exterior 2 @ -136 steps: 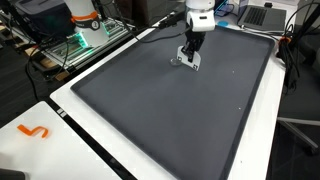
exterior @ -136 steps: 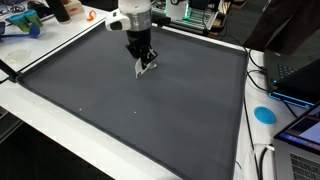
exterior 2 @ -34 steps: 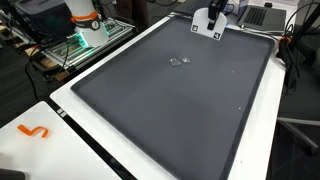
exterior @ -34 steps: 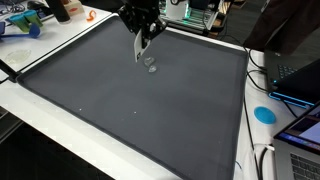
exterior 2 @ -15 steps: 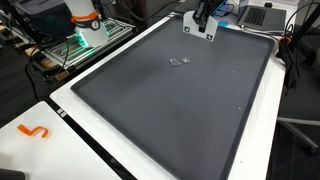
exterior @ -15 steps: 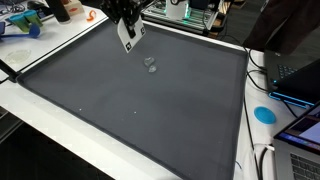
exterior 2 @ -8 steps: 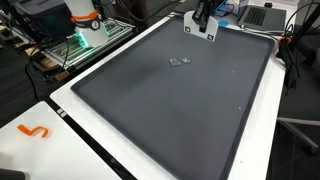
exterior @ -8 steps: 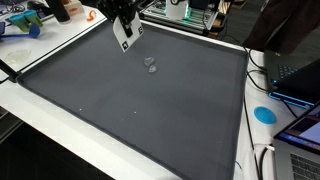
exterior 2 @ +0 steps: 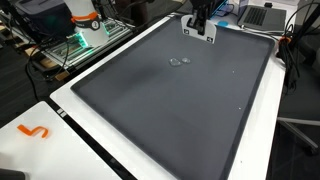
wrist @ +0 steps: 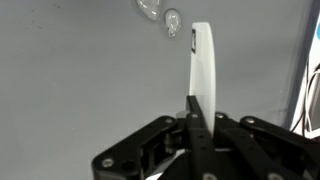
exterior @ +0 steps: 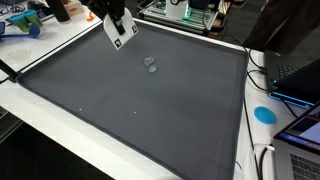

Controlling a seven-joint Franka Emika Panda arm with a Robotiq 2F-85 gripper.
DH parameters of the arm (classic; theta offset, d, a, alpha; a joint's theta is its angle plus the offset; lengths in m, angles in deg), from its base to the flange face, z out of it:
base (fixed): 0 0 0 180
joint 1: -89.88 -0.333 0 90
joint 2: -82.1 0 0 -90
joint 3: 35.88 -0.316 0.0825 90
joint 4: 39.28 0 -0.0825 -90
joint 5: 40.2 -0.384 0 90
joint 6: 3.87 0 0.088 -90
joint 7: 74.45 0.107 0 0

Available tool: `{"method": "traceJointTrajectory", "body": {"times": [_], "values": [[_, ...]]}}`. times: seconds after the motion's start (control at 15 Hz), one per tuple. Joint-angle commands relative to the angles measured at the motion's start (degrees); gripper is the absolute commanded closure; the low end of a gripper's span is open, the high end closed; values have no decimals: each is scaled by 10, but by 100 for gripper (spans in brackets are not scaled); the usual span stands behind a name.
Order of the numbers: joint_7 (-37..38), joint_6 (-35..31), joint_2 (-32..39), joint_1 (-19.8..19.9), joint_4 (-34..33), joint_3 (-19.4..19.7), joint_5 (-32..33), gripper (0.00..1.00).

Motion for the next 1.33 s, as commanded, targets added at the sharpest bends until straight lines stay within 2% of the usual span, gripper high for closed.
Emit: {"method": "traceJointTrajectory", "body": {"times": [0.0, 0.6, 1.27], "values": [[-58, -1, -16, 19, 37, 0, -49, 99], [-164, -31, -36, 40, 100, 5, -134, 99], [-246, -74, -57, 41, 160, 25, -200, 99]]}}
